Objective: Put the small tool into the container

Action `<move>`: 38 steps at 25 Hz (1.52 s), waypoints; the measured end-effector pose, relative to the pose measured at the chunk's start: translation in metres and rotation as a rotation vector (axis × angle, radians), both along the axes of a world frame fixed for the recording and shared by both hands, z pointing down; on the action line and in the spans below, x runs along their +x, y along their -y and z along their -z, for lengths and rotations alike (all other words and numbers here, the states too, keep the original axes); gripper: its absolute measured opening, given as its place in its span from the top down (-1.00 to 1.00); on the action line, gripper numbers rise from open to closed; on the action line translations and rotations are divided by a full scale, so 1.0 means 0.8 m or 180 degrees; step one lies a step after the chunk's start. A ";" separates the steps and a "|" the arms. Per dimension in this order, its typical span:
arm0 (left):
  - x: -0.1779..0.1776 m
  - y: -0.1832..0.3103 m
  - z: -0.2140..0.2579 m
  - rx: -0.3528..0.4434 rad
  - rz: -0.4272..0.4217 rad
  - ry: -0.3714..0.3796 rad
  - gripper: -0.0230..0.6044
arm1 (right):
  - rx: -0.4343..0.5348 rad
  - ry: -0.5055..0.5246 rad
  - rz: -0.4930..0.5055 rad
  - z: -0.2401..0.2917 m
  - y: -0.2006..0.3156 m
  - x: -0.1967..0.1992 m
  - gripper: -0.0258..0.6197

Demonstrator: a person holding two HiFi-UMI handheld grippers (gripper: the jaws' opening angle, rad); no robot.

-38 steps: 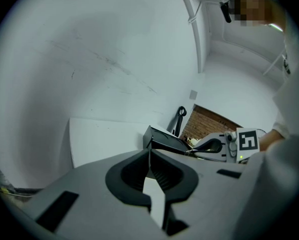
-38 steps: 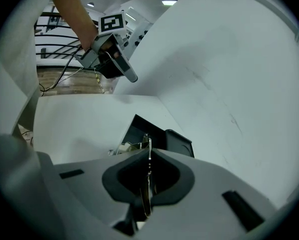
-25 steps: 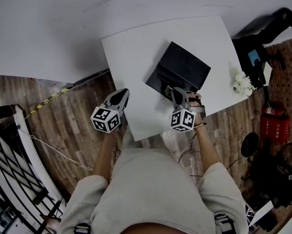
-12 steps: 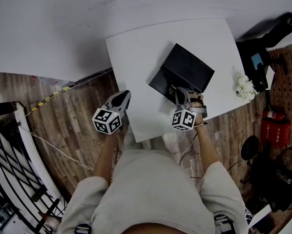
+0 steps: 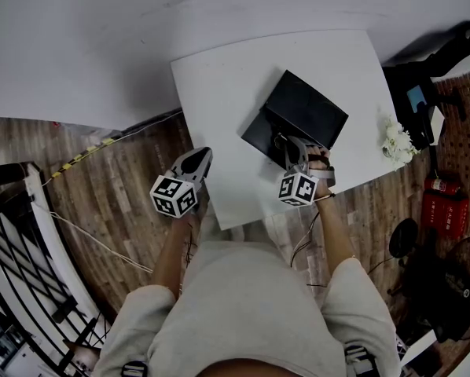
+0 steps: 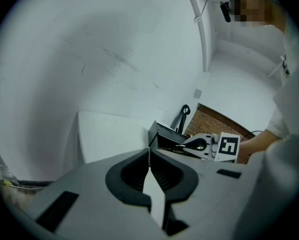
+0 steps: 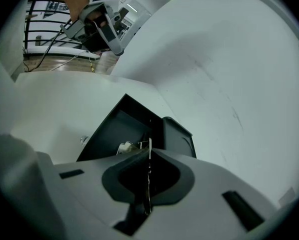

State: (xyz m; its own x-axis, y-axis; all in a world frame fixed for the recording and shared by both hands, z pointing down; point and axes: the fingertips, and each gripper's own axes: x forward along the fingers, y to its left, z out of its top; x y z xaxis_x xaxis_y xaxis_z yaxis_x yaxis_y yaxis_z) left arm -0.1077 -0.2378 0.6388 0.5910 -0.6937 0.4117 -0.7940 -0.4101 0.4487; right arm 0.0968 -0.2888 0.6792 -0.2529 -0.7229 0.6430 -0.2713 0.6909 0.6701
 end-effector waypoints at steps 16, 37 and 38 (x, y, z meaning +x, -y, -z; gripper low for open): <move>-0.005 -0.003 -0.001 -0.0007 0.0018 0.0036 0.88 | -0.0202 -0.0019 -0.0068 -0.034 -0.005 0.009 0.86; 0.001 -0.011 -0.002 -0.0011 0.0015 0.0042 0.88 | -0.0665 -0.0160 0.0181 -0.060 -0.024 0.006 0.44; 0.001 -0.010 -0.003 -0.0011 0.0017 0.0040 0.88 | -0.0672 -0.0164 0.0179 -0.061 -0.023 0.007 0.41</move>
